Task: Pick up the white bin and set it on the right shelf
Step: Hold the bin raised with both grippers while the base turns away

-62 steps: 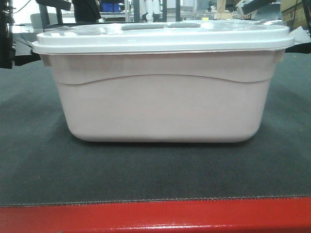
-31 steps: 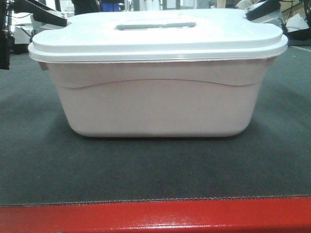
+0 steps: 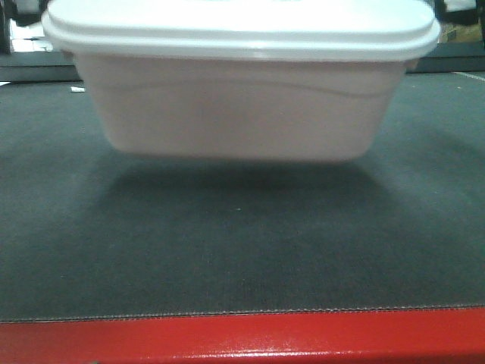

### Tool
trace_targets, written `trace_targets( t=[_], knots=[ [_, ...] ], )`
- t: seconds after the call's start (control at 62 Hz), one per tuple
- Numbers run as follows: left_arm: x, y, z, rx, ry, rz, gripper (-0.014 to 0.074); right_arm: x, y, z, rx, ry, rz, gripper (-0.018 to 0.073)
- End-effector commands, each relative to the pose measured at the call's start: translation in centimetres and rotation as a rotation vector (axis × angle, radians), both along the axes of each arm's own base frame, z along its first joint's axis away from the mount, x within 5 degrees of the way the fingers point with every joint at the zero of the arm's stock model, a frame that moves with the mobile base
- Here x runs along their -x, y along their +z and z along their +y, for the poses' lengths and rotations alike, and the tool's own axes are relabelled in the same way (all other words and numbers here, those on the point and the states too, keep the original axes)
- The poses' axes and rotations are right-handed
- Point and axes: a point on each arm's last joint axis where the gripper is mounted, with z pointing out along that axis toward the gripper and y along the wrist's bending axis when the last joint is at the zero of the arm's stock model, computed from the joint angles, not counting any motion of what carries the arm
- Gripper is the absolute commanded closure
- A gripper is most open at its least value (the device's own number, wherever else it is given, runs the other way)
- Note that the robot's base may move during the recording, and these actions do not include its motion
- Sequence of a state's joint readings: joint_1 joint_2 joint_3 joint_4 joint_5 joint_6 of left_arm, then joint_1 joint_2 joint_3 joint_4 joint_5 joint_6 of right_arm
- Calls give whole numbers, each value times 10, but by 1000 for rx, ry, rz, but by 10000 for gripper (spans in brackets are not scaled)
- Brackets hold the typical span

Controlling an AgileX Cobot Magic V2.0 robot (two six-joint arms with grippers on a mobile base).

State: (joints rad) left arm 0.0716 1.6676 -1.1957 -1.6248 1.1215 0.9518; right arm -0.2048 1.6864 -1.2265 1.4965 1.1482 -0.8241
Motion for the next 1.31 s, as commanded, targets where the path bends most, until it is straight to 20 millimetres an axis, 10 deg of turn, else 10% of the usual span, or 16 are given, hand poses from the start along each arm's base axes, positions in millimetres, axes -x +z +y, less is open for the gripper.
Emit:
trace_targets(
  t=[0.0, 0.435, 1.29],
  knots=[
    [32, 69, -13, 159, -177, -181, 722, 25, 57, 12, -197, 127, -174, 491],
    [89, 154, -38, 134, -285, -434, 722, 74, 117, 21, -209, 134, -371, 491],
    [101, 160, -42, 93, -305, -465, 722, 91, 135, 23, -178, 86, -433, 491]
  ],
)
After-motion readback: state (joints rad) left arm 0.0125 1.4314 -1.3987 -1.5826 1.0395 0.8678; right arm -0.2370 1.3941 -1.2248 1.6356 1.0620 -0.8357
